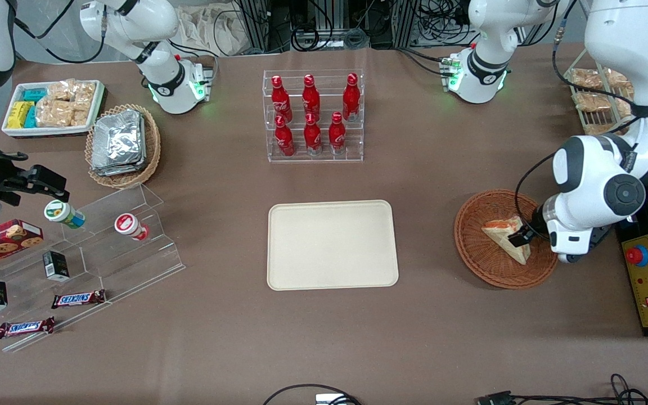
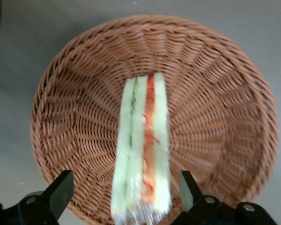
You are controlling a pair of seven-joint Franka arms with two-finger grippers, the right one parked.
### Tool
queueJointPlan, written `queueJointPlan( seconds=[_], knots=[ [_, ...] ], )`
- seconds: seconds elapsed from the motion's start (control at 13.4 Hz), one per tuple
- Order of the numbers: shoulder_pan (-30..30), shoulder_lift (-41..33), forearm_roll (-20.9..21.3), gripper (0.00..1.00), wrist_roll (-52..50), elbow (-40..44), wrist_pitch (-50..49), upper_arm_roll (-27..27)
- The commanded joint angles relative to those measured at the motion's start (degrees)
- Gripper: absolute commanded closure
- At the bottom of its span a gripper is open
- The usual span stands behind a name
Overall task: Place sandwich from basket to tray
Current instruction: 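Lower the left gripper into the basket and close on the wrapped sandwich, then lift the sandwich out of the basket and carry it over the tray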
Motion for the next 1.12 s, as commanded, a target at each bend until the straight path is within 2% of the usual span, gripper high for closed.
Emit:
queueJointPlan(
  seconds=[0.0, 0.15, 0.3, 0.37, 0.45, 0.52, 0.75, 1.04],
  knots=[
    [0.84, 3.61, -2.73, 0.0, -1.06, 0.53, 2.49, -0.55],
    [0.67, 4.85, -5.2, 0.0, -1.07, 0.71, 2.58, -0.55],
    [0.58, 5.56, -5.91, 0.0, -1.07, 0.88, 2.49, -0.63],
    [0.58, 5.38, -5.83, 0.23, -0.46, 1.06, 2.06, -0.63],
    [0.58, 4.77, -5.74, 0.9, 0.59, 1.32, 1.53, -0.81],
    [0.23, 4.16, -5.65, 1.0, 0.87, 1.67, 0.74, -0.9],
    [0.23, 2.57, -5.12, 1.0, 6.29, 4.91, -2.94, -0.99],
    [-1.17, 3.45, -4.69, 1.0, 13.51, 17.55, -16.11, -1.07]
  ],
)
